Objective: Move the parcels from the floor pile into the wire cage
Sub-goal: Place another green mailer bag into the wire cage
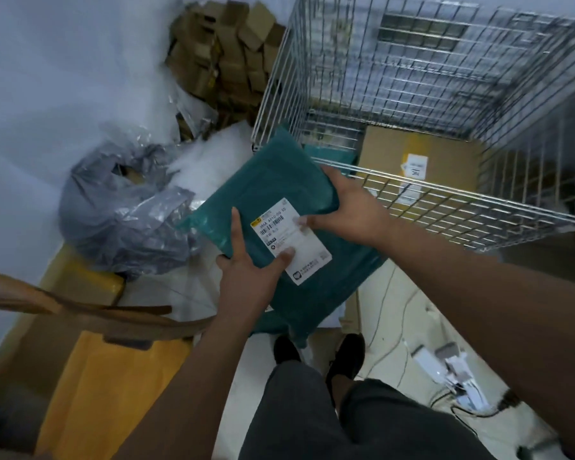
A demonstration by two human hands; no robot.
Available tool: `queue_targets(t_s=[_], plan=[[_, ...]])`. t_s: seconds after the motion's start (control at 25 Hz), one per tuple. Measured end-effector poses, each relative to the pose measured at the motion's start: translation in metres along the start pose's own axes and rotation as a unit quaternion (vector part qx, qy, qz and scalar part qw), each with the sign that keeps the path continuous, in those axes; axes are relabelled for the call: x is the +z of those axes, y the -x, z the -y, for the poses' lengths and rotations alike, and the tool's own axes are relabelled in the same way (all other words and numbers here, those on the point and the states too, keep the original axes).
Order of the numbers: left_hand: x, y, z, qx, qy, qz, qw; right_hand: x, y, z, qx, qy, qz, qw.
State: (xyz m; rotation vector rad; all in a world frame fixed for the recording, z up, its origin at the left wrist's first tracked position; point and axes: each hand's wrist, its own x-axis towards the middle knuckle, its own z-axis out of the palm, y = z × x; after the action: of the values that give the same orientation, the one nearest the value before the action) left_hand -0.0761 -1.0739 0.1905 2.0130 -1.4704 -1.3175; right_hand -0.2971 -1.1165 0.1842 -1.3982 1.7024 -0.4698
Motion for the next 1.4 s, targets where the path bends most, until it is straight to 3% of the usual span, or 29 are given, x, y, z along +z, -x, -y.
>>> queue_targets(t_s=[0.28,0.68,0.88,0.92,1.0,1.08,1.2,1.28,1.4], plan=[[-0.023,-0.003,-0.061,0.059,-0.018,0.052,0.997,-0.081,0.032,0.019,0.052,-0.090,0.007,0.995],[-0.039,-0.026,-0.109,0.102,-0.053,0.088,0.989,-0.110,0.047,0.032,0.053,-0.242,0.000,0.969],[-0.018,-0.054,-0.131,0.122,-0.144,0.088,0.978,-0.143,0.020,0.011,0.049,-0.282,0.013,0.958],[-0.014,-0.065,-0.139,0.146,-0.222,0.052,0.963,-0.152,0.010,0.004,0.053,-0.292,0.024,0.955],[-0.007,-0.088,-0.157,0.195,-0.383,-0.066,0.901,-0.173,-0.016,-0.008,0.061,-0.286,0.046,0.955],[0.001,-0.108,-0.184,0.256,-0.451,-0.139,0.844,-0.194,-0.041,-0.016,0.062,-0.260,0.075,0.961],[0.017,-0.144,-0.234,0.337,-0.487,-0.061,0.804,-0.224,-0.077,-0.028,0.035,-0.207,0.120,0.970],[0.028,-0.172,-0.262,0.317,-0.469,0.021,0.824,-0.246,-0.100,-0.036,0.030,-0.170,0.149,0.974],[0.033,-0.215,-0.278,0.198,-0.304,0.137,0.922,-0.275,-0.131,-0.049,0.026,-0.152,0.198,0.968]])
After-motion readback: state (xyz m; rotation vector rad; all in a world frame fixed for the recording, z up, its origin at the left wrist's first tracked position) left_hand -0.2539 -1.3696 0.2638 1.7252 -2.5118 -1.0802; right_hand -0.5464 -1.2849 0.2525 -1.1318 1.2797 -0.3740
